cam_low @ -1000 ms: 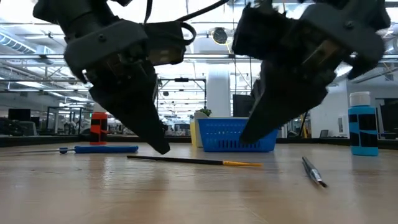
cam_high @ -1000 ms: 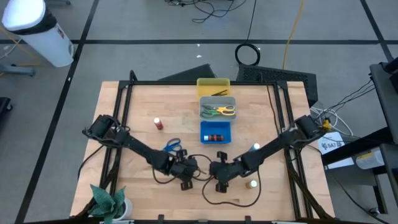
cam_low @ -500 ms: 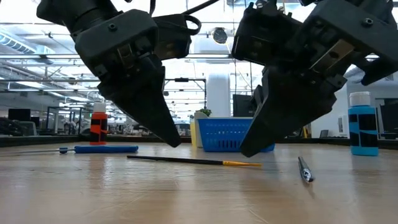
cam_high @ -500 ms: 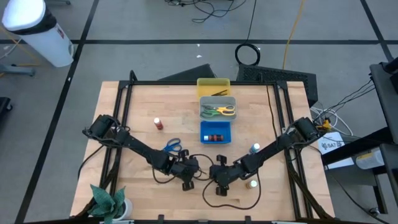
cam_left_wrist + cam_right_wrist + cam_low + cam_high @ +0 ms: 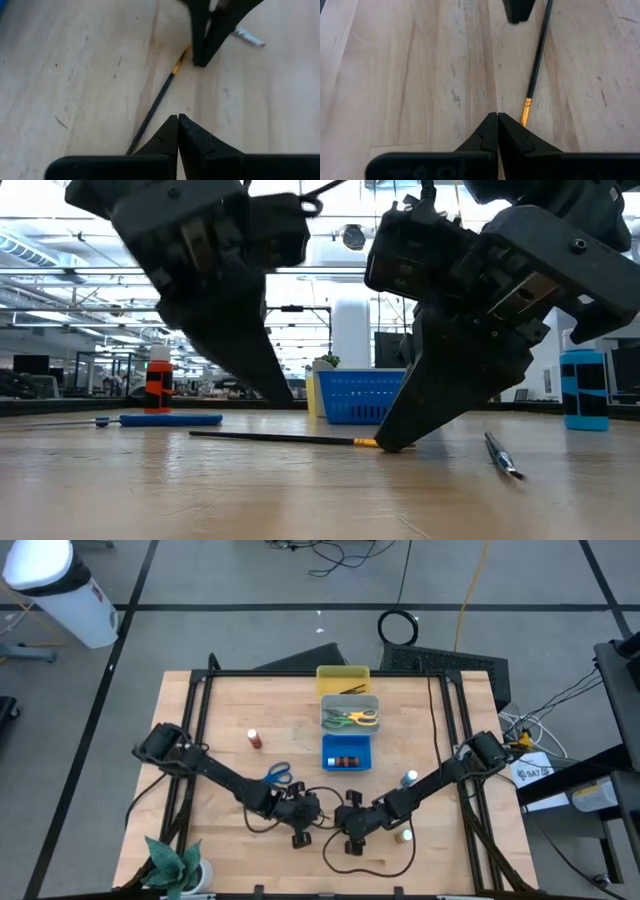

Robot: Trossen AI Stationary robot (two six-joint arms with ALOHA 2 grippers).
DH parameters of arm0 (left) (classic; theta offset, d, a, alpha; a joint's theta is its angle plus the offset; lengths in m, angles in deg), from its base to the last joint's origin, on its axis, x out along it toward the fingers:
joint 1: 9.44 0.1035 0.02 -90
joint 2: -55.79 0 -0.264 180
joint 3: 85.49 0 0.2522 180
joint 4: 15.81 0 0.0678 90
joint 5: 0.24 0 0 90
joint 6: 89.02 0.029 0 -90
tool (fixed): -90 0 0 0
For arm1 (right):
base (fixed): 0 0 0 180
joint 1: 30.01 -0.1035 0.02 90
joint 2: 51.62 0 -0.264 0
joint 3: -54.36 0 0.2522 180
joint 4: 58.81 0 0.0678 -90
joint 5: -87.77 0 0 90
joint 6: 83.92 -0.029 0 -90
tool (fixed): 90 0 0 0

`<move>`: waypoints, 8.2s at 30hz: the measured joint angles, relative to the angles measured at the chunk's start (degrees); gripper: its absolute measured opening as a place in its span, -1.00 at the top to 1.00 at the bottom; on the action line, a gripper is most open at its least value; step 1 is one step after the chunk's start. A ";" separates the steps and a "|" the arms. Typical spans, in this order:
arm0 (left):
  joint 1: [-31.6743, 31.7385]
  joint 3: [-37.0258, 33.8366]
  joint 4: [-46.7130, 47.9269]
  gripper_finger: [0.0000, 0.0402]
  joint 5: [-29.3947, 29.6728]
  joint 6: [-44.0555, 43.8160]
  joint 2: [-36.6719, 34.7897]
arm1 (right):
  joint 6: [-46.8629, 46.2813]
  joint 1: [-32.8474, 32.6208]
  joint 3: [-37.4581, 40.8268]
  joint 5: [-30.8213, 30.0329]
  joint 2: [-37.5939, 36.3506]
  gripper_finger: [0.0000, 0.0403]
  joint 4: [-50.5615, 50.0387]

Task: Pick & Place Paint Supplies
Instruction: Put the gold paint brush into the yellow bin, then put the silver paint brush into the yellow bin

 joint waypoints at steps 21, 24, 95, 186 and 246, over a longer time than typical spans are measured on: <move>-0.42 0.00 -0.32 0.85 3.76 3.15 -5.11 | 4.70 -0.92 0.35 -5.86 -2.53 1.00 2.31; -0.39 0.00 -0.34 0.85 3.76 3.16 -5.11 | 6.47 -0.61 0.26 -6.36 -2.88 1.00 4.39; -4.62 0.02 3.32 0.81 -4.43 -6.54 -3.12 | 7.74 4.50 2.91 -4.33 -4.21 1.00 -2.26; 56.38 6.89 -13.01 1.00 -18.93 31.55 -2.51 | 24.05 2.96 21.35 -17.81 -43.51 1.00 4.24; 13.36 -20.59 -34.35 0.34 -6.78 11.45 -27.69 | 20.23 -1.53 -8.90 7.52 -2.14 1.00 -16.38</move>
